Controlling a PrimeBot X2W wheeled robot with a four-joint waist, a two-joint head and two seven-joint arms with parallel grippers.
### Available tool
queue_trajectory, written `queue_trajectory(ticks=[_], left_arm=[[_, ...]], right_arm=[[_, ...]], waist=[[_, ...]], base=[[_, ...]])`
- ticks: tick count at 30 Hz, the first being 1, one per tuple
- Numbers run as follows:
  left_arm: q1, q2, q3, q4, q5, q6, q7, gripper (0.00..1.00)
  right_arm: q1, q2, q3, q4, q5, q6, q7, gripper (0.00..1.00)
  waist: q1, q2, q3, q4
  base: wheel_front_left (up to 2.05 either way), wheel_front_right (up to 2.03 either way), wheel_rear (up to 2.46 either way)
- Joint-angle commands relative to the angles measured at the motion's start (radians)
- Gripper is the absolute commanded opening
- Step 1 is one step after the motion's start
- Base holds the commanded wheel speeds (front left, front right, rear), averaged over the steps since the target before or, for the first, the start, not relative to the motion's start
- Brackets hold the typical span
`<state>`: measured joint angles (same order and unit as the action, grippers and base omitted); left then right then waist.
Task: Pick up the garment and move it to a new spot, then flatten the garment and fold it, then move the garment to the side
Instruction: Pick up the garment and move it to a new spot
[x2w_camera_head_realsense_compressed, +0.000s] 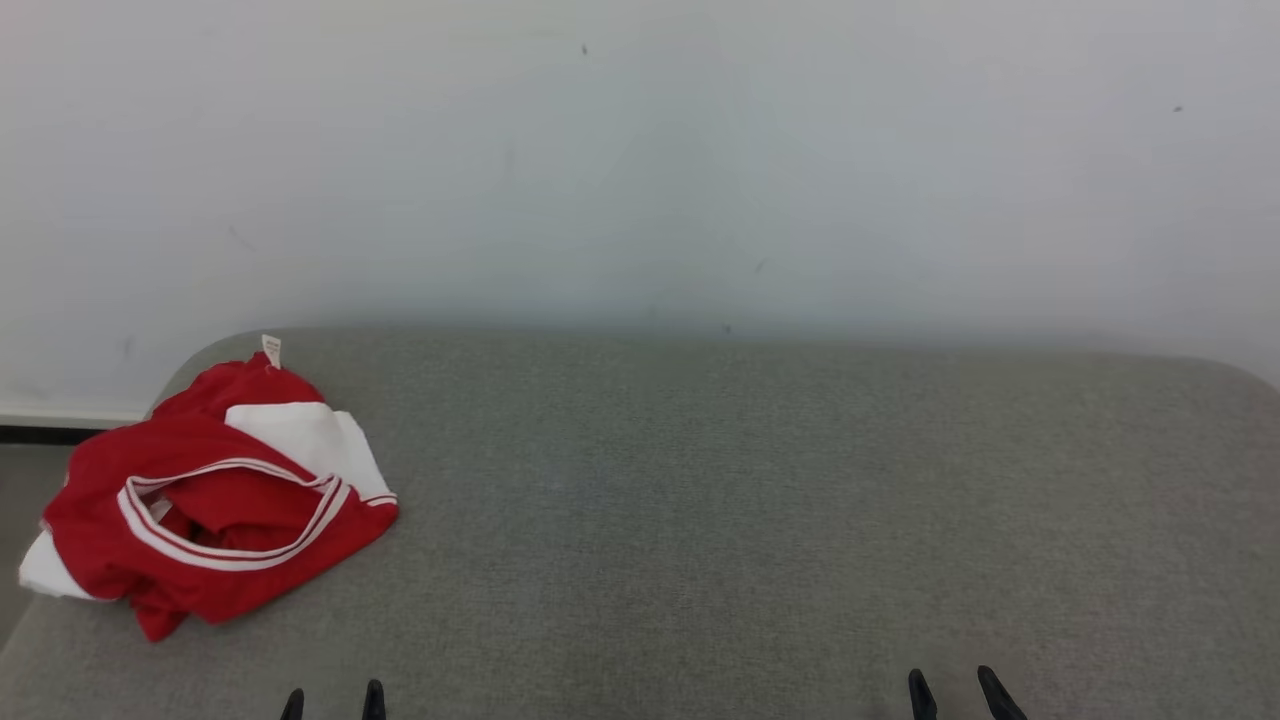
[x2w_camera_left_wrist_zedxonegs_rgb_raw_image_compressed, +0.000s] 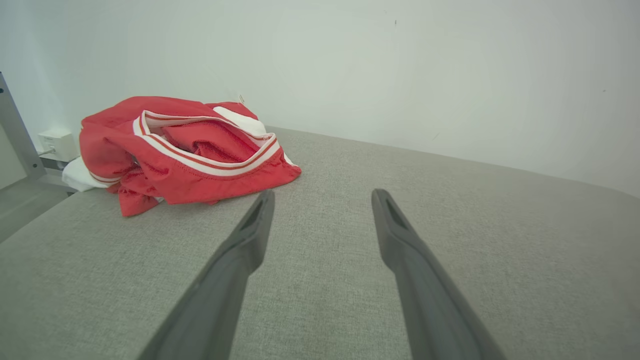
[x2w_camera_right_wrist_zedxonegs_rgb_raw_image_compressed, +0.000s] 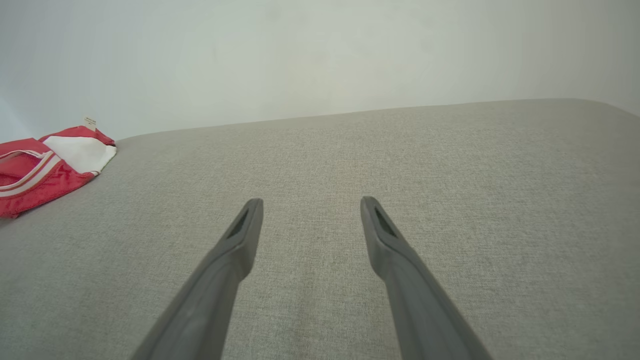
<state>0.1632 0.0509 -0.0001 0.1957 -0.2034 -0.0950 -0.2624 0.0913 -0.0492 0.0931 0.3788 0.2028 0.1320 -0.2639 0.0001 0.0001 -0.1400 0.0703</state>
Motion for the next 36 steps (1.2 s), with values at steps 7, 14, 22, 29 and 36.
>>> queue_trajectory(ticks=[7,14,22,29,36], left_arm=[[-0.007,-0.001,0.030,-0.051,-0.004,0.014,-0.004,1.00],[0.013,0.000,0.089,-0.076,0.033,0.007,-0.004,1.00],[0.024,-0.001,0.176,-0.106,0.031,0.004,-0.004,1.00],[0.051,-0.001,0.212,-0.147,-0.010,0.036,-0.004,1.00],[0.066,-0.001,0.232,-0.163,-0.018,0.045,-0.004,1.00]], right_arm=[[0.004,-0.002,0.002,-0.022,-0.010,-0.002,-0.001,1.00],[0.000,-0.002,0.015,-0.048,0.008,-0.002,-0.001,1.00],[-0.051,-0.002,0.071,-0.061,0.006,-0.002,-0.001,1.00],[-0.112,-0.002,0.120,-0.033,0.000,-0.002,-0.001,1.00],[-0.136,-0.002,0.134,-0.012,0.007,-0.002,-0.001,1.00]], waist=[[-0.0001,-0.0001,0.044,0.154],[-0.0001,-0.0001,0.054,0.329],[-0.0001,-0.0001,0.093,0.425],[-0.0001,-0.0001,0.127,0.449],[-0.0001,-0.0001,0.131,0.451]], base=[[0.00,0.00,0.00],[0.00,0.00,0.00],[0.00,0.00,0.00],[0.00,0.00,0.00],[0.00,0.00,0.00]])
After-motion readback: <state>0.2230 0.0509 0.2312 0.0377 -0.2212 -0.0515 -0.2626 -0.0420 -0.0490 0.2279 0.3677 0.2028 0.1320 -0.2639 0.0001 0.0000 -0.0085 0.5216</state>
